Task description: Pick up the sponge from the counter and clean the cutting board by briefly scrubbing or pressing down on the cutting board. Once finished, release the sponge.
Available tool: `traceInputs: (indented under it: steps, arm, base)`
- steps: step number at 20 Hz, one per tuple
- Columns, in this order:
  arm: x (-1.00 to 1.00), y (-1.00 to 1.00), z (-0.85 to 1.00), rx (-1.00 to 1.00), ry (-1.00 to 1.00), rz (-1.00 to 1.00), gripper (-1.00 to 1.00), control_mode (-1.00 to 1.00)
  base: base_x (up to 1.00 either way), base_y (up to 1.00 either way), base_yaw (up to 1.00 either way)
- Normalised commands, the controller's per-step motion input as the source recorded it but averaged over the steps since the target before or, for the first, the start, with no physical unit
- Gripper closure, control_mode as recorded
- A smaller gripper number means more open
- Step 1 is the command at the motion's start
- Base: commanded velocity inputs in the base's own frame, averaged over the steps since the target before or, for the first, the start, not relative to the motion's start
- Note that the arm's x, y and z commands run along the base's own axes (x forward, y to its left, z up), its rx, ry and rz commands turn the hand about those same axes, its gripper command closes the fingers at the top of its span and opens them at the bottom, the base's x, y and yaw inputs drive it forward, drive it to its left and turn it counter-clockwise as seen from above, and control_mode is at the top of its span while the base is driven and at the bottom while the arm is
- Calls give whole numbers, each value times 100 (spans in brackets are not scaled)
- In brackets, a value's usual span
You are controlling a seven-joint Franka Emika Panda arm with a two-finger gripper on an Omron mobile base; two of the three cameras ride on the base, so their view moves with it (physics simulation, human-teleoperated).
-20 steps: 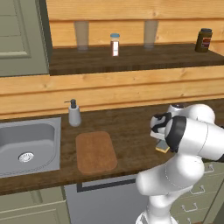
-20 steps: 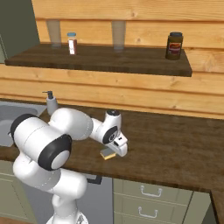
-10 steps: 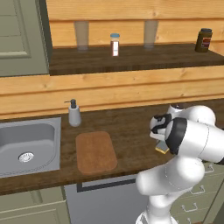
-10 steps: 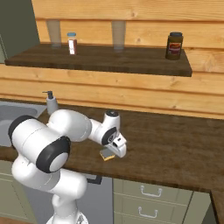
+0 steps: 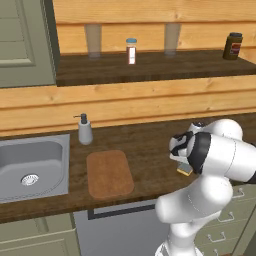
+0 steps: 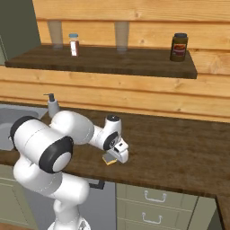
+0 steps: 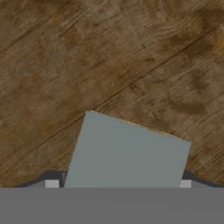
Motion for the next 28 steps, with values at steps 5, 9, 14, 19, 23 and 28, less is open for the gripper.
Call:
traceInputs:
  steps: [5,9,14,19,23,28]
  arm:
    - [0,26,7,0,-5,0,100,-100]
    - [0,98,40,-4,-10,0,100,-100]
    - [0,100,54,-6,-2,2,100,-100]
    - [-1,100,54,-7,6,23,100,-100]
    - [0,100,44,-4,18,28,100,-100]
    - [2,100,9,-11,26,24,100,-100]
  base:
    - [0,0,0]
    - [0,0,0]
    - [0,0,0]
    - [0,0,0]
    - [0,0,0]
    - [0,0,0]
